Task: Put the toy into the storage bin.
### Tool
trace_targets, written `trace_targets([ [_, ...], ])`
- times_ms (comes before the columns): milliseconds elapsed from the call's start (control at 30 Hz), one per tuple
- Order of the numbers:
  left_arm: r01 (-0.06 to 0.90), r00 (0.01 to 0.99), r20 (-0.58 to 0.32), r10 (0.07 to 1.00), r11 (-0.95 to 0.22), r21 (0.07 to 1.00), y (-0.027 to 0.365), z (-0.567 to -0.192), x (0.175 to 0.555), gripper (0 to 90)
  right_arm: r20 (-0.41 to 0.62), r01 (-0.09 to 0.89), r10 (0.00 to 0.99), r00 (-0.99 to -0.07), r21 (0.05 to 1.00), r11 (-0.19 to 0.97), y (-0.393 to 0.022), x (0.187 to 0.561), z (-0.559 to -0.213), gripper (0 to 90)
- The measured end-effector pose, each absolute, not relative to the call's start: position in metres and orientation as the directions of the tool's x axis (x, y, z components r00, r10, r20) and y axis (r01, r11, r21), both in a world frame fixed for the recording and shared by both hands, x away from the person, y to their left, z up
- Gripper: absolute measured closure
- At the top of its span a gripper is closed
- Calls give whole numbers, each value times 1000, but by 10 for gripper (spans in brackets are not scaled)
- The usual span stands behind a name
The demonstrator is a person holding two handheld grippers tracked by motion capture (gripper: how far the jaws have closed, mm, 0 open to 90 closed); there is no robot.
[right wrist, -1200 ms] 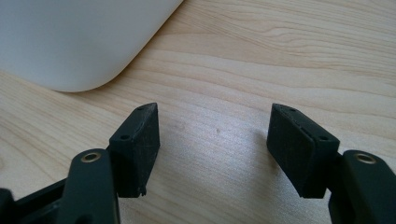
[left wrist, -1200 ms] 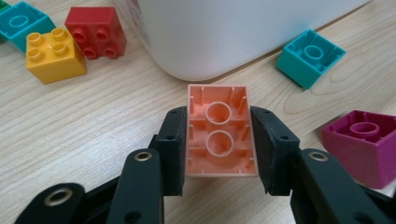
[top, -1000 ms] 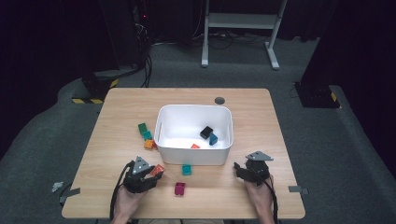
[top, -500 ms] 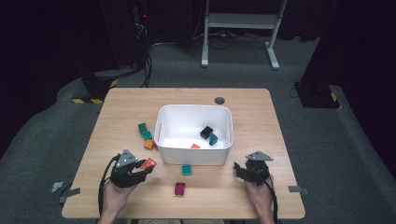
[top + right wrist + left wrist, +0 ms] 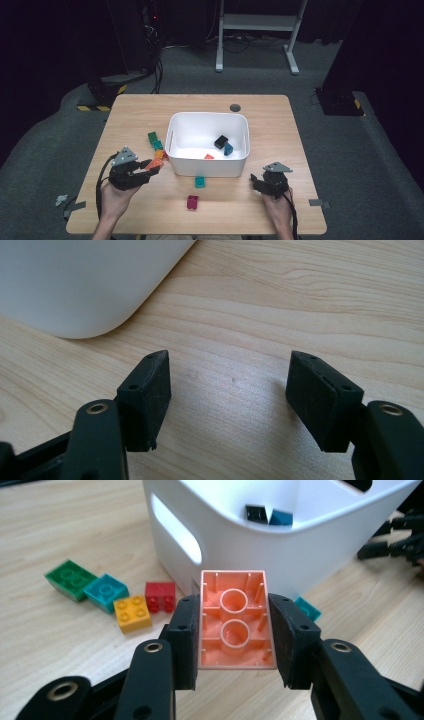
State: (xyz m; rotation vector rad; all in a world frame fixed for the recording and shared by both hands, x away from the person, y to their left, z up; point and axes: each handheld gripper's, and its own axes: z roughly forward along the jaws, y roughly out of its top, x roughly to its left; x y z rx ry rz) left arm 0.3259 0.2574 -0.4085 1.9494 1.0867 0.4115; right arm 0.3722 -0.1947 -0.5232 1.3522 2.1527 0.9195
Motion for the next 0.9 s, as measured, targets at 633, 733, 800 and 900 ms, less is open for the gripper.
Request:
trace_targets([
  [633,501,607,-99,788,-283,818,232,-357,370,588,-15,614,903,-429,728,303,-195,372,-523,348],
  [733,502,612,-96,785,-291,815,225,-356,378,587,-15,614,904,-428,729,303,-195,372,-523,348],
  [800,506,614,-97,783,-296,810,219,-357,384,587,-15,614,904,-428,729,303,-195,372,-523,348],
  [900,511,617,-88,782,-313,801,211,-360,391,587,-15,615,904,-428,728,303,-195,372,-523,348],
])
